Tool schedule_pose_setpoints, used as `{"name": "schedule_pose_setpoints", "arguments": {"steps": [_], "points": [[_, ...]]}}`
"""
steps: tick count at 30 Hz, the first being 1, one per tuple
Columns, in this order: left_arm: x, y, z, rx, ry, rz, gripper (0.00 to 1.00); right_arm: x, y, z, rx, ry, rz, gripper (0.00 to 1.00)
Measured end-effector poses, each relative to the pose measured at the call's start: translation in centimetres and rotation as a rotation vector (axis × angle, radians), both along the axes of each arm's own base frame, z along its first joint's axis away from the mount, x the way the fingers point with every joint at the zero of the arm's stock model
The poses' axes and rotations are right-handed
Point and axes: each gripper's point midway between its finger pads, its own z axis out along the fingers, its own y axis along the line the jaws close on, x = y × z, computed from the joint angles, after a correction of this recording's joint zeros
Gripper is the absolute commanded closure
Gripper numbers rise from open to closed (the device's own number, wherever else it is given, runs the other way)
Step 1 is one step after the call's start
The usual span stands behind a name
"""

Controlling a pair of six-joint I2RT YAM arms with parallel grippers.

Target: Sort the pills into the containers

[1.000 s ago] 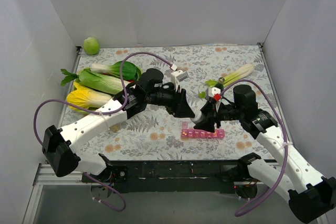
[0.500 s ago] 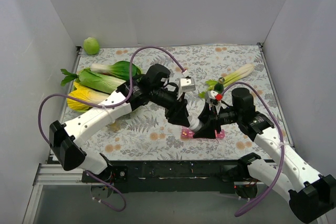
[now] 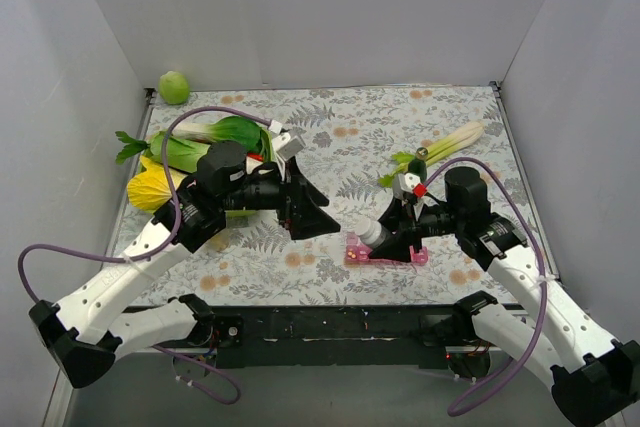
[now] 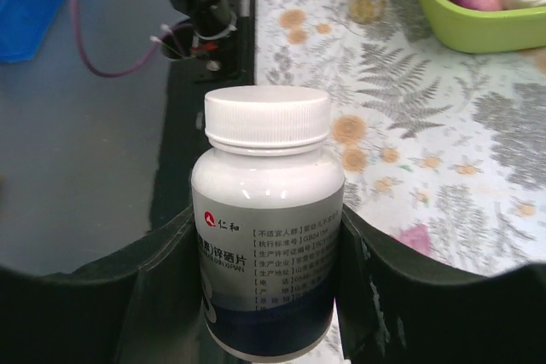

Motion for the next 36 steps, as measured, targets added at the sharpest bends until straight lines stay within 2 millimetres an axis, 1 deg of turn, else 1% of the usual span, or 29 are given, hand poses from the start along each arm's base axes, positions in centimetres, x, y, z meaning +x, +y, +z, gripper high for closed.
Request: {"name": "schedule_pose_setpoints", "arguments": {"steps": [2, 4, 5, 7, 9, 12, 14, 18, 19, 22, 25, 28, 36], "points": [[0.4, 0.0, 1.0, -0.034, 0.08, 0.066, 0.02, 0.9, -0.2, -0.2, -0.027, -0.05, -0.043, 0.99], [0.9, -0.4, 1.1, -0.047, 0.182, 0.113, 0.02, 1.8, -0.3, -0.2, -0.049, -0.098, -0.078, 0.99], [1.2, -0.7, 0.8, -0.043, 0.228, 0.136, 0.02, 2.1, -0.4, -0.2, -0.057, -0.114, -0.09, 0.99], [1.8, -1.9, -0.5, -0.009, 0.285, 0.188, 0.02, 2.7, -0.5, -0.2, -0.069, -0.141, -0.109, 0.99], [1.4, -3.3, -2.0, 0.047, 0.318, 0.204, 0.02, 3.0, -0.5, -0.3, -0.079, -0.152, -0.121, 0.99], [1.1, -5.0, -3.4, 0.111, 0.327, 0.218, 0.02, 3.2, -0.6, -0.7, -0.094, -0.146, -0.133, 0.99], [1.4, -5.5, -4.1, 0.137, 0.318, 0.236, 0.02, 3.3, -0.6, -0.8, -0.099, -0.145, -0.139, 0.99], [2.3, -5.6, -4.9, 0.167, 0.303, 0.275, 0.07, 3.4, -0.6, -0.8, -0.101, -0.145, -0.141, 0.99], [2.6, -5.7, -4.9, 0.171, 0.296, 0.285, 0.1, 3.4, -0.6, -0.8, -0.101, -0.144, -0.141, 0.99], [3.3, -5.8, -5.2, 0.185, 0.28, 0.308, 0.13, 3.4, -0.6, -0.8, -0.101, -0.144, -0.141, 0.99], [3.8, -5.8, -6.1, 0.213, 0.276, 0.331, 0.14, 3.4, -0.6, -0.8, -0.102, -0.143, -0.141, 0.99], [3.9, -5.6, -6.8, 0.238, 0.276, 0.343, 0.16, 3.4, -0.6, -0.8, -0.102, -0.143, -0.141, 0.99], [3.7, -5.2, -7.2, 0.256, 0.266, 0.34, 0.16, 3.4, -0.6, -0.8, -0.102, -0.138, -0.142, 0.99]]}}
